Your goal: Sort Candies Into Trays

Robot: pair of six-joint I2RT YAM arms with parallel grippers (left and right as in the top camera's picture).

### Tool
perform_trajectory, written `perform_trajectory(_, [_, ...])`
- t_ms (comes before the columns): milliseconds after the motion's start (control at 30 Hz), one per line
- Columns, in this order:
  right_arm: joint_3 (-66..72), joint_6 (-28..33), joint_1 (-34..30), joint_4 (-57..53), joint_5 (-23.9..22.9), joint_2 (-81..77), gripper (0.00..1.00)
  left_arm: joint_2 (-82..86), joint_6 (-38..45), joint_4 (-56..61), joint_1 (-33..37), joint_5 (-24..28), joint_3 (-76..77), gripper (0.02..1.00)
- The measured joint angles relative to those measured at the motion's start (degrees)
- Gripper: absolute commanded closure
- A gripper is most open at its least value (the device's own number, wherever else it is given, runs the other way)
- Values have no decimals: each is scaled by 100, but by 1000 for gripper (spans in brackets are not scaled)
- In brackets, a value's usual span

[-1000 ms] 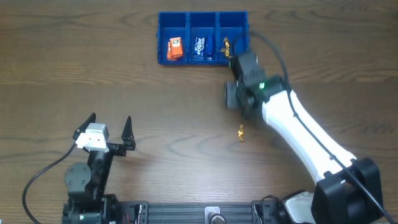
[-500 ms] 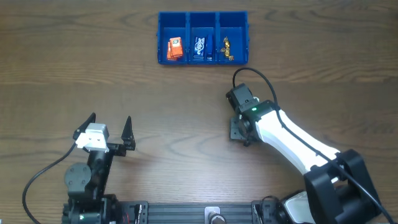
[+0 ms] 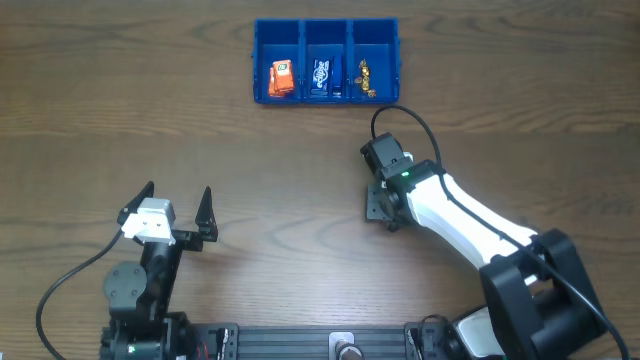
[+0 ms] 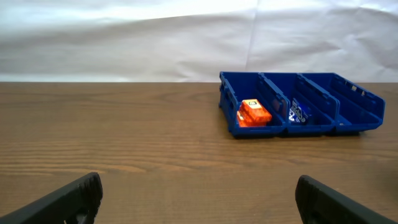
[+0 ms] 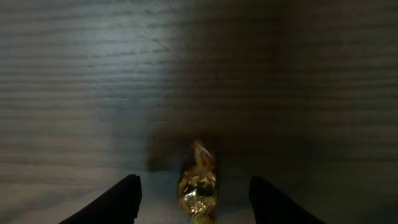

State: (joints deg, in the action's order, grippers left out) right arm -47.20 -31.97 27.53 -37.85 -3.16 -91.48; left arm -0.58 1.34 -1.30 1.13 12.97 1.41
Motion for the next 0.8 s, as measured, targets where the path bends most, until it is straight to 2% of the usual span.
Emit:
perform_trajectory(100, [0,13,0,0,-26,-166,426,0,0,0,0,0,0,20])
perform_trajectory(267, [2,44,0,35,-33,-212,516,0,0,0,0,0,0,20])
perform_trajectory(400, [2,57,0,46,-50,-212,665,0,0,0,0,0,0,20])
perform_trajectory(500, [2,76,0,50,-52,-212,741,0,0,0,0,0,0,20])
perform_trajectory(800, [2,79,0,66,-52,-212,827,0,0,0,0,0,0,20])
